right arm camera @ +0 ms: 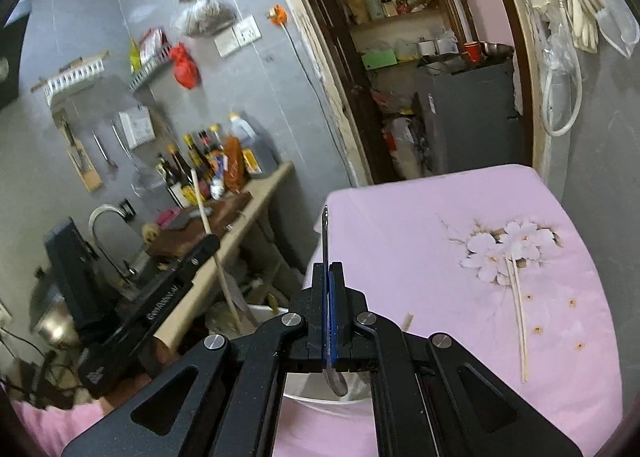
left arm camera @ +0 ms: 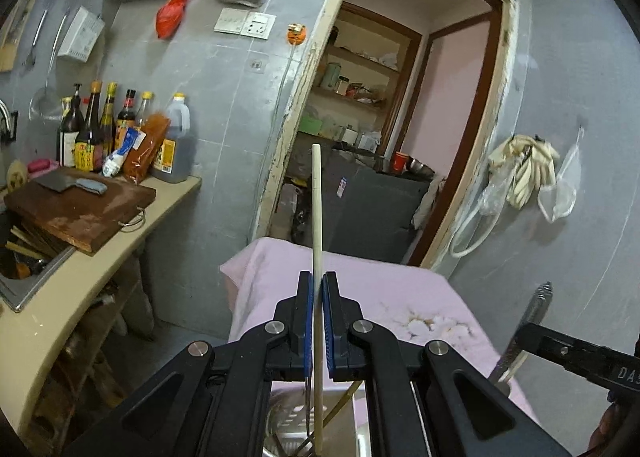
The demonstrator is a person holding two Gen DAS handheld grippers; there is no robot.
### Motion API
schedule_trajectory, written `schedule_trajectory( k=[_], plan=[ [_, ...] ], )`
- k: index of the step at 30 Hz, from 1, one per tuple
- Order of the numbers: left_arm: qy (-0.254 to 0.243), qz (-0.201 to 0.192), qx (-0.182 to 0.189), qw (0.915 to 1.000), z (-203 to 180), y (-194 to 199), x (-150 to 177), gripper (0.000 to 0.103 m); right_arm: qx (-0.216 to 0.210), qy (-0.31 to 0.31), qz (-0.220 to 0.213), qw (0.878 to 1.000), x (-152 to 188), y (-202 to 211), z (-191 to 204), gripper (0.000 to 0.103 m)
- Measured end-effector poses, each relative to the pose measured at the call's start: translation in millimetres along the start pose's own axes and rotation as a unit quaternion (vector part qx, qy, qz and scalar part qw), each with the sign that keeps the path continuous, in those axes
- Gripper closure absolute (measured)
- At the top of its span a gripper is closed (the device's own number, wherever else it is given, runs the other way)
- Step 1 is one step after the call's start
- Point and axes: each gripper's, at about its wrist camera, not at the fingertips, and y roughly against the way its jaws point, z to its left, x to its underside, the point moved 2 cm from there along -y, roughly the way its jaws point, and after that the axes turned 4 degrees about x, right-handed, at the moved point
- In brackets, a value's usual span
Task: Organize utensils
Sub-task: 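Lower the chopstick into the caddy with the left tool while the right tool drops the spoon in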
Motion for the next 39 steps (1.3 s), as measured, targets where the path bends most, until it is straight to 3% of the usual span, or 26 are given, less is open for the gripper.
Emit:
schedule_trajectory(
  k=[3,13,25,39],
  plan=[
    [-0.031,-0.009,-0.003,0.9995,-9,4,8,0.098,0.002,-0.009,0.015,1.0,8,-10,-3,0.101],
    [-0.06,-0.014,0.0,0.9981,-22,19,20,0.098,0.0,-0.026,0.035,0.999,21,-25,-8,0.101],
    [-0.057,0.002,-0.015,0.9982,-17,25,22,0.097,-0.011,-0.018,0.051,0.998,30,-28,-10,0.101],
    [-0.058,-0.01,-0.053,0.9968,-11,30,19,0.095,-0.026,-0.009,0.063,0.998,33,-25,-14,0.1]
  ],
)
